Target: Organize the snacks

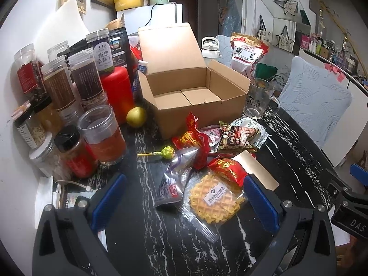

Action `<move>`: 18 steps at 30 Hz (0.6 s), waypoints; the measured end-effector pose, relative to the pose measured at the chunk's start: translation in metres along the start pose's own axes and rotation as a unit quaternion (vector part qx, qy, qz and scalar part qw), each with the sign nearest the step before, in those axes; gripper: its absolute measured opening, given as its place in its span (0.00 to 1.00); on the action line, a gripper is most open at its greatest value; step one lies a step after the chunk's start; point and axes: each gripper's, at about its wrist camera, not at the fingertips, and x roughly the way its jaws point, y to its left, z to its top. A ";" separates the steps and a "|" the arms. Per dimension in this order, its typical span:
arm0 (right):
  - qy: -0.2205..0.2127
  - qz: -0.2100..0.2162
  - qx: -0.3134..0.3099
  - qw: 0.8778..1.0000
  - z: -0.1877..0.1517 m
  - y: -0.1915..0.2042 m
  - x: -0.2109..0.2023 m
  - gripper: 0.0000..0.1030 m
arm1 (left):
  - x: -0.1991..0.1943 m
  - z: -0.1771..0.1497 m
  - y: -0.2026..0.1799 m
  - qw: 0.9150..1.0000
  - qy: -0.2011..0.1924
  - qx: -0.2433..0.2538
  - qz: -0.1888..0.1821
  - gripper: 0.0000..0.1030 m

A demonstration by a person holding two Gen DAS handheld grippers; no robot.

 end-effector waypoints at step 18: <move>-0.002 0.002 0.000 1.000 0.000 0.000 0.000 1.00 | -0.001 -0.002 -0.001 1.000 0.001 -0.001 -0.007 1.00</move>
